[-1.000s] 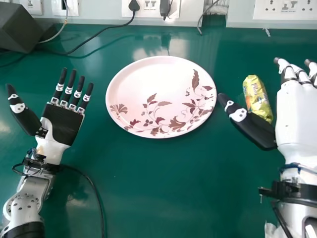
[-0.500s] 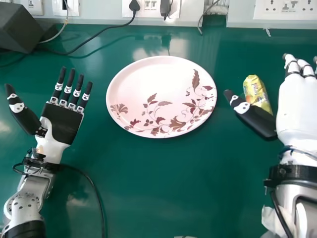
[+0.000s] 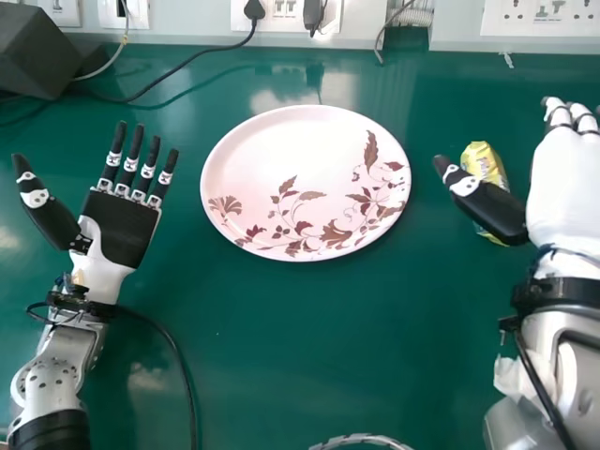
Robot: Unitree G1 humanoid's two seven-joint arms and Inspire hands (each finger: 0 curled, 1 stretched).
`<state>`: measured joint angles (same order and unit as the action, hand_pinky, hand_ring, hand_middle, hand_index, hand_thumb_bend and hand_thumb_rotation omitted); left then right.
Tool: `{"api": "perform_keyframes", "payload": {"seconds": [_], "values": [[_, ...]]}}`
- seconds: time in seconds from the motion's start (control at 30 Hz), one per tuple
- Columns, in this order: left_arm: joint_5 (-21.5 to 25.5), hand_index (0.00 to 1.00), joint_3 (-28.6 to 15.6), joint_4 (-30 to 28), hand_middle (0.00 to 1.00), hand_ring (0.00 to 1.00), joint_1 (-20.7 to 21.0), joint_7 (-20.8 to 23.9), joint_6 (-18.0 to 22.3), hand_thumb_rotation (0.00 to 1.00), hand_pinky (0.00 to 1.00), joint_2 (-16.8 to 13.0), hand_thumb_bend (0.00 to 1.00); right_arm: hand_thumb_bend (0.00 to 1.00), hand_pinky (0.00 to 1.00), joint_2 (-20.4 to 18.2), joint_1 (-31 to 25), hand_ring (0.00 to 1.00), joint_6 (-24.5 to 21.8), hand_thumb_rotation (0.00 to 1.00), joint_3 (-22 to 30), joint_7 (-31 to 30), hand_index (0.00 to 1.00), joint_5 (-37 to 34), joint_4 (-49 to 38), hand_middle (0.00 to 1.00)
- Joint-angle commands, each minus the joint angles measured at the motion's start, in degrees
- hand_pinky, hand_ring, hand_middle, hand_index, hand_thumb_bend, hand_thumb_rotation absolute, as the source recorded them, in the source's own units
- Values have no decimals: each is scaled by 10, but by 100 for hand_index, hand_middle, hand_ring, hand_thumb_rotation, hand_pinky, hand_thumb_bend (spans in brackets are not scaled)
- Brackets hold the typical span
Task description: Pick up biscuit and place it in the plate
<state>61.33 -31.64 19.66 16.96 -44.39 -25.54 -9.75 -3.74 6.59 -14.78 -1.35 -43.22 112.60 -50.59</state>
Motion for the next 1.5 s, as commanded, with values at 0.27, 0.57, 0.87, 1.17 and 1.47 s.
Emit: {"api": "perform_keyframes", "payload": {"seconds": [0.27,0.57,0.87,1.17,1.47], "values": [[-3,94,-2,26,94,87,-13,-13,-7,74,93,8,100,100,95,-18,34,96,-9,81,34,-12,100,-19,36,97],[-2,95,-4,24,94,86,-14,-13,-5,75,92,9,100,100,95,0,46,96,-9,79,58,-19,100,-32,69,98],[0,95,-4,23,91,86,-19,-21,-12,76,91,6,100,100,96,10,48,97,-14,79,71,-22,100,-49,99,99],[-5,92,-4,18,93,89,-25,-23,-9,77,95,7,100,100,95,20,48,96,-26,80,80,-26,100,-67,133,98],[-4,96,-5,18,91,87,-26,-23,-12,79,93,6,100,100,95,41,50,96,-36,78,80,-21,100,-82,161,98]]}}
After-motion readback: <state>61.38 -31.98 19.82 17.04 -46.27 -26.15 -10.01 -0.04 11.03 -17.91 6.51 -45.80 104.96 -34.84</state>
